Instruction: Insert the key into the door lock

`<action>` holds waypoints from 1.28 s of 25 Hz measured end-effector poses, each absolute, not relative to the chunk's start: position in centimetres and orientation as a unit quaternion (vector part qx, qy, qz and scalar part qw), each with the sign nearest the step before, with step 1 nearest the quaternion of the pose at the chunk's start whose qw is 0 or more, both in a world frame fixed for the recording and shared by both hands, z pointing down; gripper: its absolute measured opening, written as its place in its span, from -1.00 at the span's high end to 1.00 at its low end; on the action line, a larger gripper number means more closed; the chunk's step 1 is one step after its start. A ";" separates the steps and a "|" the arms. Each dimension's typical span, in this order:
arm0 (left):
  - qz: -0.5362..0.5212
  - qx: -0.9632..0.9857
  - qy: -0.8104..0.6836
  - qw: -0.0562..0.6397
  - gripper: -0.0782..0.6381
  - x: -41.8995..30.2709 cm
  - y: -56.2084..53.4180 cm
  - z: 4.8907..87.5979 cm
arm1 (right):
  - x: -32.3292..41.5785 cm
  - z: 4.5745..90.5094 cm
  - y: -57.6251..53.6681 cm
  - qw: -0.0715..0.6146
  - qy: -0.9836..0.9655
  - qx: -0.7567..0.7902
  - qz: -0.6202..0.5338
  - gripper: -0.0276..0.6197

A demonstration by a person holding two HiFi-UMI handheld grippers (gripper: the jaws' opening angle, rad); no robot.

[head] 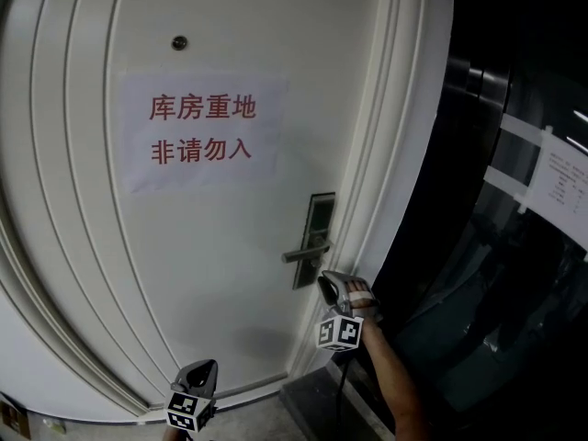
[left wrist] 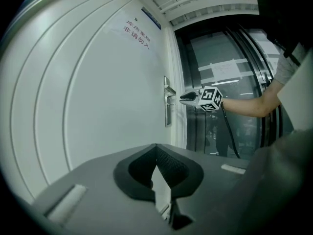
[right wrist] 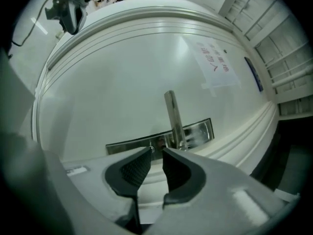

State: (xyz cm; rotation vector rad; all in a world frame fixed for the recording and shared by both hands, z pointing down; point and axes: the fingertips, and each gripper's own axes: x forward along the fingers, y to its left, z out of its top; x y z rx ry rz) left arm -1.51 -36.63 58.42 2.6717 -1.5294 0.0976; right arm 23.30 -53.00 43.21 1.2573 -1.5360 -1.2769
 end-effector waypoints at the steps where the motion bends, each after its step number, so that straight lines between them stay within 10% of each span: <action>1: 0.032 0.869 -0.493 0.029 0.78 -1.4 -36.5 58.3 | 23.4 42.9 -52.4 0.371 -0.603 0.501 -0.499 0.71; 32: 0.038 0.940 -0.338 -0.005 0.78 1.8 -30.8 56.3 | 27.3 49.0 -27.1 0.129 -0.630 0.737 -0.210 0.91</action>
